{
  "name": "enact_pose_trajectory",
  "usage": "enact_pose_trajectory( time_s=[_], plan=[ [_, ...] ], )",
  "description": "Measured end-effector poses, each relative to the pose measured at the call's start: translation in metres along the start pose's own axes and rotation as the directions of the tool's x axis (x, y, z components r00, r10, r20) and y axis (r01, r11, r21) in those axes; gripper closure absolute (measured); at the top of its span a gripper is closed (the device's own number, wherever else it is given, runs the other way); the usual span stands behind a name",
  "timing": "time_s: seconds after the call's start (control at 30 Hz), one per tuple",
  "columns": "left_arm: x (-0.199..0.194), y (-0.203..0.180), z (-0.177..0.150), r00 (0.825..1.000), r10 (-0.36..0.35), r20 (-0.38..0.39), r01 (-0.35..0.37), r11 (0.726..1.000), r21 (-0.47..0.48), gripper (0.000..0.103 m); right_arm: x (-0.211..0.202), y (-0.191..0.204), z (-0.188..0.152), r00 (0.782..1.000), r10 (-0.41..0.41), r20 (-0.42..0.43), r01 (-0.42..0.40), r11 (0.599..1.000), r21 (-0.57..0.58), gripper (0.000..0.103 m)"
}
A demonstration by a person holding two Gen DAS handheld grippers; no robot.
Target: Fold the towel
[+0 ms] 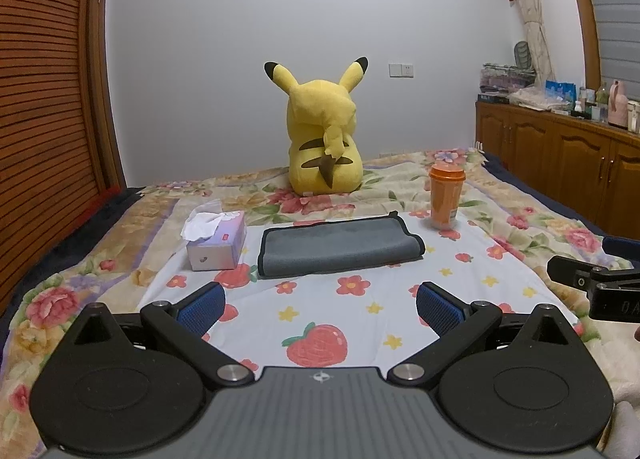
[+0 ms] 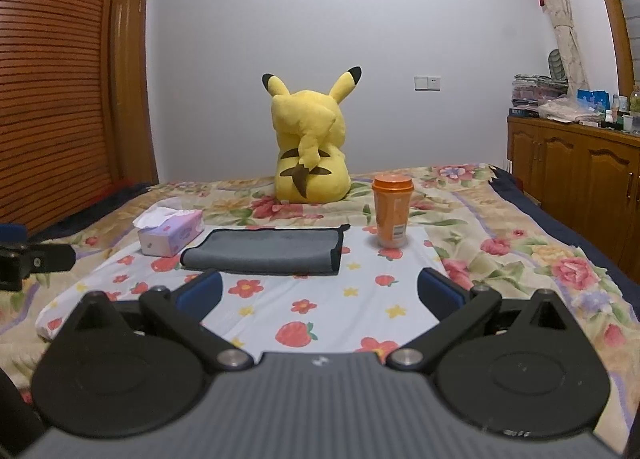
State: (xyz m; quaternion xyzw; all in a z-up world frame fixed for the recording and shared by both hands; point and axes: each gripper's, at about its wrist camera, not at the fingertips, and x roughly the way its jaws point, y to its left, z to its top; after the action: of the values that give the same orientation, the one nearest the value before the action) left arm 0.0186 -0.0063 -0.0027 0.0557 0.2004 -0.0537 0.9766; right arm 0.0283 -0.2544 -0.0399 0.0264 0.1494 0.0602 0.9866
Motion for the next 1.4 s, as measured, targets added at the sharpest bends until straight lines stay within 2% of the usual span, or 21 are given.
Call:
enact_pose_trajectory(
  time_s=[1.4],
  plan=[
    [-0.0002,0.0038,-0.0050,1.000,-0.001,-0.004,0.001,1.000,0.003,0.000,-0.0002,-0.0023,0.0000,1.000,0.000,-0.001,0.000,1.000,0.001,0.000]
  ],
)
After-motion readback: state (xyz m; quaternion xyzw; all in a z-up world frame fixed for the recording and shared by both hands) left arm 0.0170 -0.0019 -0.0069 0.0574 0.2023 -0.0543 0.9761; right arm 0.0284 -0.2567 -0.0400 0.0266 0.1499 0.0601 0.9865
